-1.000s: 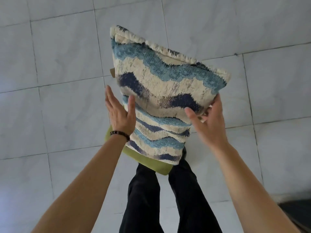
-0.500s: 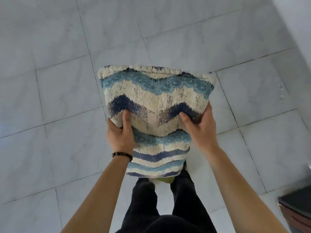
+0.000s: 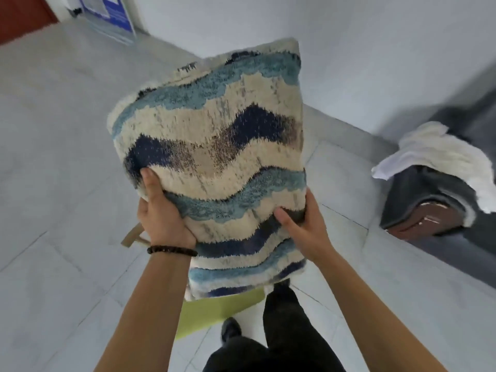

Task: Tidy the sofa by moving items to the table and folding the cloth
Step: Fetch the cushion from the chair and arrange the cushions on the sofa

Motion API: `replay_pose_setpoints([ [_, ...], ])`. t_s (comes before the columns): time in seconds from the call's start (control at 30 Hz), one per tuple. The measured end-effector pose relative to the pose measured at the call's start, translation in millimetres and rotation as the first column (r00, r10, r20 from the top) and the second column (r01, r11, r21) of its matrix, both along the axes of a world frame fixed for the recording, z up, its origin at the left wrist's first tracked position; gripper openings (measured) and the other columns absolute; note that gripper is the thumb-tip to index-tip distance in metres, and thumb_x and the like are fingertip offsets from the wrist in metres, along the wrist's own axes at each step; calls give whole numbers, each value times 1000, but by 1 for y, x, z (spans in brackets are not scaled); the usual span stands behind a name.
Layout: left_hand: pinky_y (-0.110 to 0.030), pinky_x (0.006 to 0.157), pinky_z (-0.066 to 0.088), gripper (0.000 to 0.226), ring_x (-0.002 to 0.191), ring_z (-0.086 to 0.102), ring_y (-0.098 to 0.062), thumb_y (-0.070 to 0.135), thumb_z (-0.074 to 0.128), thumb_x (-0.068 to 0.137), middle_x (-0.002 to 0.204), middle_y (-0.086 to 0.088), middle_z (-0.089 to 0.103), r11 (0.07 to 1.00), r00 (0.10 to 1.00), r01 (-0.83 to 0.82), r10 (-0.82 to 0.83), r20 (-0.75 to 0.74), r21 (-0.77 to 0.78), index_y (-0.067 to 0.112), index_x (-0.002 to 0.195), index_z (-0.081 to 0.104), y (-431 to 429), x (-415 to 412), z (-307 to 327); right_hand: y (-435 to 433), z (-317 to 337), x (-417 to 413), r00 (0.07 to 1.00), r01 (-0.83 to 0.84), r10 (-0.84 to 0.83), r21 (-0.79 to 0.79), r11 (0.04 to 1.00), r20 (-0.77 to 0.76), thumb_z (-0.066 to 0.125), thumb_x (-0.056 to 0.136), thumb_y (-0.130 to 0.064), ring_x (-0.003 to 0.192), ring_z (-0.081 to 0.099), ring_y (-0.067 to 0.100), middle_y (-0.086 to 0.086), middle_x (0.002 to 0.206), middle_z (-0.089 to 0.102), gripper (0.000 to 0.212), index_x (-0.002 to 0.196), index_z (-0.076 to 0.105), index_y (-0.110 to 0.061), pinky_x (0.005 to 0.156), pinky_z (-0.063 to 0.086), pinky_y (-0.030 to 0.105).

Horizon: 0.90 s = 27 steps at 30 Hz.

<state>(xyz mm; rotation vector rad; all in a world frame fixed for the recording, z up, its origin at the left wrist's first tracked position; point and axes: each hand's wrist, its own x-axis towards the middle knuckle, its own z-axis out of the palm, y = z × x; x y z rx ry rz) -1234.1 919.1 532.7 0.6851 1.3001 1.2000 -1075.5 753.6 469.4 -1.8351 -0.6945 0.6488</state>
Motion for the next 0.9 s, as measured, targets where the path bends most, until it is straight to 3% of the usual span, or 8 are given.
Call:
replay_pose_setpoints([
  [0.1,-17,51,43,33,53,50,-1,54,55,92,64,12,50,988,991,132,-129,-37,81,26,76,50,-46,43,3,-67,13,7,964,262,-260,-18,965,62,69,65,-77,105,59,1,-15,114,60,74,121,46,-34,88,53,33],
  [0.2,-20,46,34,37,47,36,-3,51,55,94,57,11,38,930,948,317,-306,-86,188,24,70,43,-97,88,3,-137,25,15,860,500,-502,48,865,92,70,69,-67,97,60,-3,-15,105,62,60,112,50,-31,79,51,29],
  [0.3,-16,48,33,37,49,35,0,43,55,96,61,10,38,771,819,574,-537,-202,276,23,69,40,-154,133,1,-205,31,26,717,676,-689,139,724,106,70,74,-56,89,57,-10,-12,101,58,39,102,48,-40,73,48,27],
  [0.4,-16,51,32,35,54,34,-2,37,57,96,64,9,36,591,651,759,-699,-295,273,24,69,38,-212,179,-2,-271,28,42,578,783,-809,203,588,109,72,80,-51,90,59,4,-2,101,57,31,95,45,-52,74,54,41],
  [0.5,-23,65,45,20,74,52,-9,34,57,97,80,5,54,430,474,880,-822,-315,202,20,84,52,-272,231,-8,-339,26,68,470,837,-875,254,484,118,71,82,-53,96,59,6,-13,102,53,30,95,45,-58,80,54,42],
  [0.6,-40,89,53,25,102,61,-21,37,57,96,109,-1,64,315,333,943,-880,-339,108,17,110,57,-336,286,-16,-412,30,107,411,848,-892,281,449,188,68,83,-55,96,55,-1,-25,100,47,28,99,46,-48,79,50,33],
  [0.77,-36,97,49,62,113,57,-17,47,55,95,132,-1,55,266,273,961,-896,-349,68,14,143,35,-460,378,-7,-519,40,176,349,834,-871,309,457,347,62,85,-59,90,55,9,-14,96,46,35,107,48,-35,75,49,30],
  [0.9,-38,113,34,82,136,37,-14,64,49,89,152,2,31,250,303,952,-862,-407,179,22,153,18,-535,437,10,-580,53,226,315,831,-851,310,461,421,71,86,-46,91,55,14,-13,99,44,36,109,47,-31,73,49,29],
])
